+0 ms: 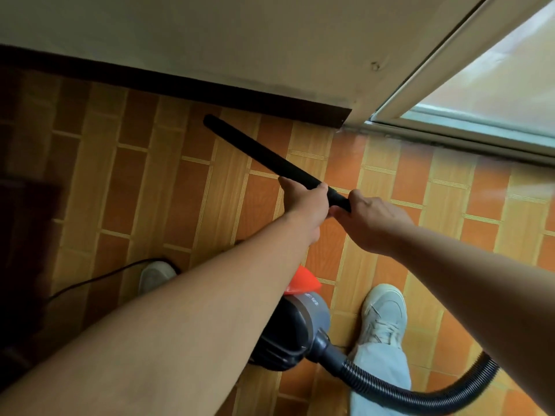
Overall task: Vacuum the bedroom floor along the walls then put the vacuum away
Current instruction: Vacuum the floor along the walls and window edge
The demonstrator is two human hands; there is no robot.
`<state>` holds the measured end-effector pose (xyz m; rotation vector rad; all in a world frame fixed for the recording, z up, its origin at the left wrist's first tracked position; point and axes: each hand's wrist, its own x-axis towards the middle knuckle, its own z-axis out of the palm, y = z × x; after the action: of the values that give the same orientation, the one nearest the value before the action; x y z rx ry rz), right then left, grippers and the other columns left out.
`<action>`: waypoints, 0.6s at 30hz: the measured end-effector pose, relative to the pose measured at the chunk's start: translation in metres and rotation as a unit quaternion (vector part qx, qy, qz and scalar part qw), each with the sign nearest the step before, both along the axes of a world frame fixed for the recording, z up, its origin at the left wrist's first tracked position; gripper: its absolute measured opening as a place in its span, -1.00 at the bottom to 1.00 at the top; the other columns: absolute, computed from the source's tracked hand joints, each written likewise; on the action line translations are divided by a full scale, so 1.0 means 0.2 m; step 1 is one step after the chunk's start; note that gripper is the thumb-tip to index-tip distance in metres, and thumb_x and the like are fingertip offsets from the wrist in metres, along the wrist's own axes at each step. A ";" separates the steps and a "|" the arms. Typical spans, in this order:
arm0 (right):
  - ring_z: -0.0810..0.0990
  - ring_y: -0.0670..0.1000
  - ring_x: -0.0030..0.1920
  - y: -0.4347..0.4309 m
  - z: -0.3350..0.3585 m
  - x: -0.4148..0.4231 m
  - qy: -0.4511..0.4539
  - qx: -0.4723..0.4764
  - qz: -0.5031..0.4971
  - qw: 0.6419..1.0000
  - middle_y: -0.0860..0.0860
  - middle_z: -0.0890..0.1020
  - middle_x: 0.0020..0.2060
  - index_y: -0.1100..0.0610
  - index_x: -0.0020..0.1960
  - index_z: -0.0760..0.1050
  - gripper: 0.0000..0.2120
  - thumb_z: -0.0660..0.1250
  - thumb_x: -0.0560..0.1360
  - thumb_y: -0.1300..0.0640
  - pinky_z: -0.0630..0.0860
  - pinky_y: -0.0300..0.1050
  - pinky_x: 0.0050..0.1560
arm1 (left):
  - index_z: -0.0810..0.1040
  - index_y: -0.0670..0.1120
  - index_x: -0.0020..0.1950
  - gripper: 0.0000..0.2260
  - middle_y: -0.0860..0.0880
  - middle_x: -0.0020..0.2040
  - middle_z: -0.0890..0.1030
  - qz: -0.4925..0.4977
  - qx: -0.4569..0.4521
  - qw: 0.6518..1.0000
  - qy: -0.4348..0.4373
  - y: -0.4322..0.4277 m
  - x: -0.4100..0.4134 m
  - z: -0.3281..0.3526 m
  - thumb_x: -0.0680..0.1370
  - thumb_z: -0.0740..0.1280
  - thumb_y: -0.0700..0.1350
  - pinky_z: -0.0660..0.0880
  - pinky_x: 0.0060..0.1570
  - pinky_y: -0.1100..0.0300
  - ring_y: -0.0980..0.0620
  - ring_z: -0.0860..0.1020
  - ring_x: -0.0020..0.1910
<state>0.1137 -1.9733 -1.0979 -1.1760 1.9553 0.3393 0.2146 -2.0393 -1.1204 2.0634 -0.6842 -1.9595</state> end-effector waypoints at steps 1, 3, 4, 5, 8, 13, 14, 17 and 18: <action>0.51 0.02 -0.31 0.02 0.05 -0.02 0.003 -0.002 0.001 1.000 0.02 0.48 -0.26 0.08 0.11 0.28 -0.58 0.01 0.67 -0.29 0.32 -0.08 -0.42 | 0.14 0.09 0.57 -0.39 -0.12 0.32 0.50 0.001 0.000 1.000 -0.001 0.03 -0.02 0.05 0.64 0.34 -0.25 0.67 0.08 -0.11 -0.09 0.60 0.09; 0.49 0.01 -0.32 0.06 0.16 -0.06 0.002 -0.004 0.000 1.000 0.00 0.45 -0.27 0.07 0.08 0.27 -0.61 0.07 0.66 -0.28 0.31 -0.09 -0.43 | 0.05 0.14 0.62 -0.31 -0.11 0.39 0.48 0.000 -0.003 1.000 -0.011 0.09 -0.08 0.16 0.64 0.35 -0.22 0.57 0.27 -0.19 -0.17 0.56 0.28; 0.48 0.00 -0.32 0.07 0.21 -0.09 -0.003 -0.006 -0.002 1.000 0.00 0.45 -0.27 0.07 0.07 0.26 -0.63 0.11 0.66 -0.26 0.30 -0.09 -0.43 | 0.01 0.15 0.64 -0.28 -0.11 0.41 0.47 -0.004 -0.007 1.000 -0.016 0.13 -0.11 0.23 0.64 0.34 -0.21 0.53 0.33 -0.19 -0.17 0.53 0.34; 0.47 -0.01 -0.32 0.09 0.27 -0.12 -0.011 -0.008 -0.005 1.000 0.00 0.45 -0.27 0.07 0.07 0.25 -0.67 0.15 0.66 -0.21 0.29 -0.10 -0.43 | -0.02 0.14 0.65 -0.27 -0.10 0.42 0.47 -0.005 -0.013 1.000 -0.020 0.17 -0.15 0.30 0.64 0.34 -0.20 0.51 0.36 -0.18 -0.17 0.52 0.36; 0.45 -0.02 -0.30 0.13 0.41 -0.23 -0.057 -0.016 -0.027 0.998 0.02 0.48 -0.22 0.06 0.08 0.27 -0.76 0.21 0.66 -0.10 0.30 -0.10 -0.41 | 0.06 0.11 0.62 -0.34 -0.09 0.41 0.49 0.006 -0.034 0.999 -0.022 0.28 -0.23 0.50 0.64 0.34 -0.20 0.50 0.37 -0.15 -0.14 0.53 0.34; 0.47 -0.03 -0.26 0.20 0.60 -0.39 -0.101 -0.038 0.000 0.994 0.00 0.48 -0.21 0.06 0.15 0.33 -0.79 0.23 0.67 -0.06 0.40 -0.09 -0.32 | 0.26 -0.05 0.44 -0.56 -0.05 0.15 0.52 0.053 -0.042 0.998 -0.010 0.37 -0.34 0.76 0.63 0.34 -0.27 0.60 0.25 -0.12 -0.05 0.60 0.11; 0.51 0.00 -0.23 0.21 0.62 -0.42 -0.102 -0.043 0.006 0.994 0.02 0.51 -0.18 0.06 0.15 0.33 -0.79 0.22 0.67 -0.06 0.47 -0.06 -0.26 | 0.26 -0.05 0.42 -0.58 -0.05 0.14 0.52 0.061 -0.038 0.997 -0.002 0.39 -0.36 0.81 0.63 0.33 -0.29 0.62 0.21 -0.11 0.00 0.60 0.05; 0.57 0.08 -0.11 0.26 0.68 -0.50 -0.093 -0.053 0.014 0.994 0.08 0.56 -0.05 0.06 0.22 0.36 -0.76 0.22 0.66 -0.06 0.61 0.11 -0.03 | 0.29 -0.06 0.40 -0.64 -0.10 0.20 0.53 0.089 -0.030 0.995 0.028 0.41 -0.41 0.89 0.66 0.33 -0.23 0.66 0.11 -0.14 -0.04 0.63 0.08; 0.58 0.09 -0.09 0.28 0.69 -0.52 -0.090 -0.057 0.014 0.994 0.09 0.56 -0.03 0.07 0.25 0.36 -0.74 0.23 0.66 -0.06 0.61 0.13 0.01 | 0.30 -0.05 0.39 -0.67 -0.12 0.22 0.53 0.095 -0.026 0.994 0.038 0.41 -0.42 0.91 0.67 0.32 -0.17 0.66 0.10 -0.16 -0.08 0.64 0.13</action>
<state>0.0095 -1.9175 -0.9601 -1.2620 1.8228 0.1326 0.1298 -1.9571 -0.9380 1.9355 -0.4993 -1.8817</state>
